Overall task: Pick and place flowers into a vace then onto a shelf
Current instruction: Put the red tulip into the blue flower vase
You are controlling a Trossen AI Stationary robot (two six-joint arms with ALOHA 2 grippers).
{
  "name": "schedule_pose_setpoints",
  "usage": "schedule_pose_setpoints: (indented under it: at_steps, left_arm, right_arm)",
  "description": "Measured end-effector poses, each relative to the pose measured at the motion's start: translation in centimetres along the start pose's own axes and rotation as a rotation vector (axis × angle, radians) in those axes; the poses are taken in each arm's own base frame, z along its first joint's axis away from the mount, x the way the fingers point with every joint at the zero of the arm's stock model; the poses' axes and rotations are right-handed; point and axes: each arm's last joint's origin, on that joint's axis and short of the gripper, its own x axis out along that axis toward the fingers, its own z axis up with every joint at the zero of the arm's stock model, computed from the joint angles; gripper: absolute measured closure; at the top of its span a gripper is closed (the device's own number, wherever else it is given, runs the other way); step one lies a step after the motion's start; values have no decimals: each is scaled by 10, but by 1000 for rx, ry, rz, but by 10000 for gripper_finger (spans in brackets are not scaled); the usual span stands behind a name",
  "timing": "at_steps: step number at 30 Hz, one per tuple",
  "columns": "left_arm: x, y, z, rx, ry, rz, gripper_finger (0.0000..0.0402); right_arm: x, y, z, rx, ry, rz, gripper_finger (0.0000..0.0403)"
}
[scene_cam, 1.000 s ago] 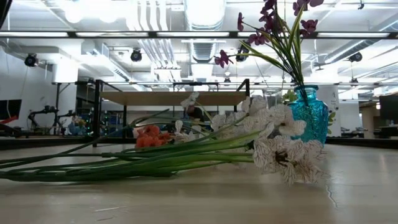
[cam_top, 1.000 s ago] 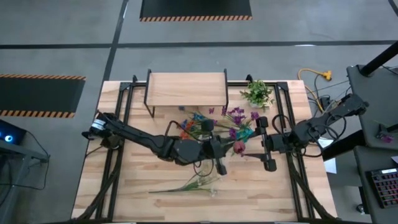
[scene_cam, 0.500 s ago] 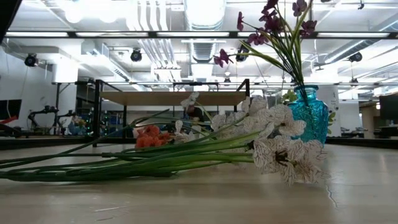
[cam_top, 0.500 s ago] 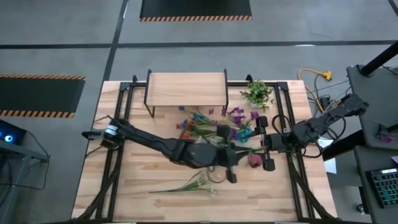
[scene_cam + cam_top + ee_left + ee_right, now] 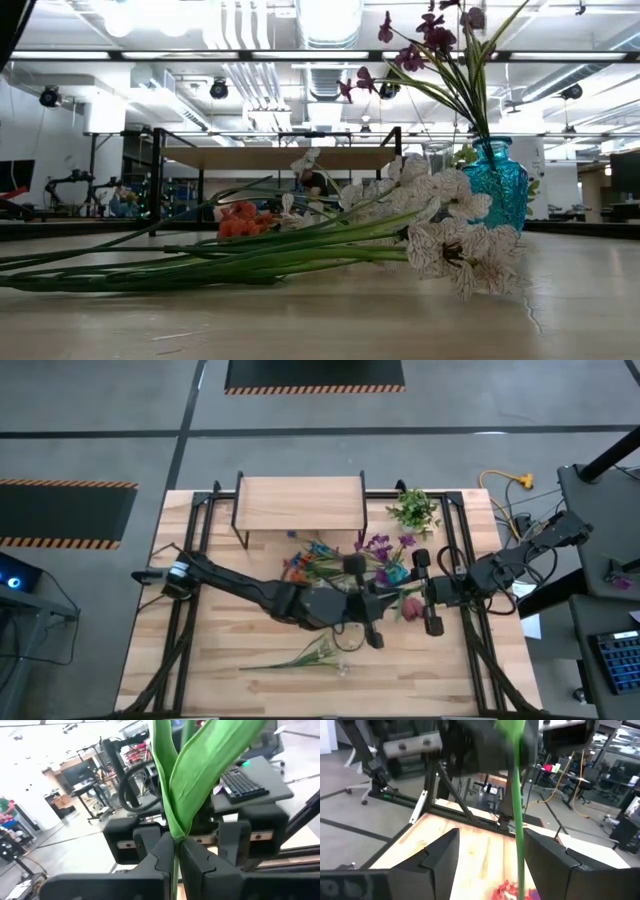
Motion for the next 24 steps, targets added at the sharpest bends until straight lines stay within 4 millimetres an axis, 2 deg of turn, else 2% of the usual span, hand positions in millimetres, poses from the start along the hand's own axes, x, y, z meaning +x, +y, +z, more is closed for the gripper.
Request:
schedule_pose_setpoints:
  at_steps: [3,7,14,24]
  left_arm:
    - [-1,0,-3,-1,5,-8,401]
    - [7,-4,-9,9,20,-8,401]
    - [11,-3,2,44,32,-13,401]
    - [26,-15,4,55,81,-14,401]
  right_arm:
    - [-2,-1,2,3,-12,-3,200]
    - [-1,-1,2,-1,-13,-1,200]
    - [-4,-2,3,-1,-19,-5,205]
    - [-13,-6,7,6,-47,-11,261]
